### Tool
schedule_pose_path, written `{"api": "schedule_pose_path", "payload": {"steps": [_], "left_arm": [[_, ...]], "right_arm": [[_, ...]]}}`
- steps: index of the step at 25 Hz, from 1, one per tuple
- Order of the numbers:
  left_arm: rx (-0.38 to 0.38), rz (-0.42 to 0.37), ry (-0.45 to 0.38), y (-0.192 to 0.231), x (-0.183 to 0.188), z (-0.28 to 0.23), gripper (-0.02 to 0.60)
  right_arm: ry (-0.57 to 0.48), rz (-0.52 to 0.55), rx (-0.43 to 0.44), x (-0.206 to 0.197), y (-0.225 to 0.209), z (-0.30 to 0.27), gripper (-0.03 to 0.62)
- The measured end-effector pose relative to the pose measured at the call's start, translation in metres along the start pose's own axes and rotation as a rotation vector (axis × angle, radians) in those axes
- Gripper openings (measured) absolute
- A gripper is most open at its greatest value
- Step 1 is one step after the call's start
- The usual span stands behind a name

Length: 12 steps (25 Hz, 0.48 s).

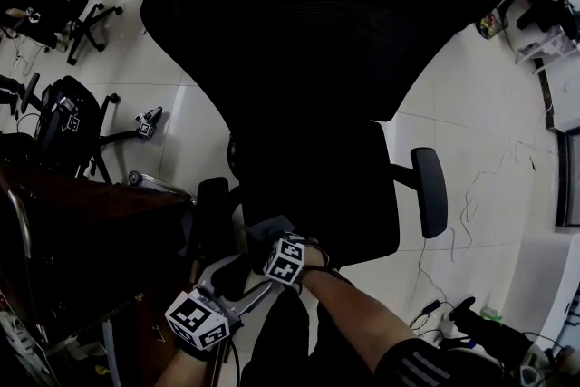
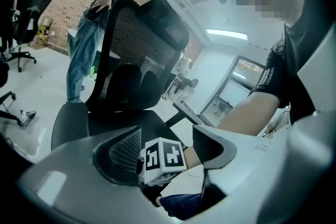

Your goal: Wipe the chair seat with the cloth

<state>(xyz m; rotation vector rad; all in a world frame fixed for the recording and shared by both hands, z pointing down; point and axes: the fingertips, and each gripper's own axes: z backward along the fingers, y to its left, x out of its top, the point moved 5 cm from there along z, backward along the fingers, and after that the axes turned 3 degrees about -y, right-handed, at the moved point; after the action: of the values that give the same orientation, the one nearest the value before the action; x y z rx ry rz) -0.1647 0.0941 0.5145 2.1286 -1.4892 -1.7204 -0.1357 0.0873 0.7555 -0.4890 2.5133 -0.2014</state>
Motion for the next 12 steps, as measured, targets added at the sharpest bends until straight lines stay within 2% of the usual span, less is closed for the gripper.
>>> {"api": "schedule_pose_path", "payload": {"steps": [2,5,9,12], "left_arm": [[0.004,0.002,0.005,0.0,0.0,0.0,0.327],[0.005,0.009,0.026,0.002,-0.004,-0.003,0.327],[-0.005,0.02,0.039,0.002,-0.011,-0.015,0.327],[-0.031,0.016,0.044,-0.004,-0.011,-0.025,0.327]], "right_arm": [[0.032,0.018,0.015,0.004,0.014,-0.011,0.028],[0.103,0.028,0.022,-0.018,0.024,-0.019,0.028],[0.143,0.045,0.025,-0.075,0.019,-0.017,0.028],[0.209,-0.005,-0.023,-0.131,-0.003,0.012,0.028]]}}
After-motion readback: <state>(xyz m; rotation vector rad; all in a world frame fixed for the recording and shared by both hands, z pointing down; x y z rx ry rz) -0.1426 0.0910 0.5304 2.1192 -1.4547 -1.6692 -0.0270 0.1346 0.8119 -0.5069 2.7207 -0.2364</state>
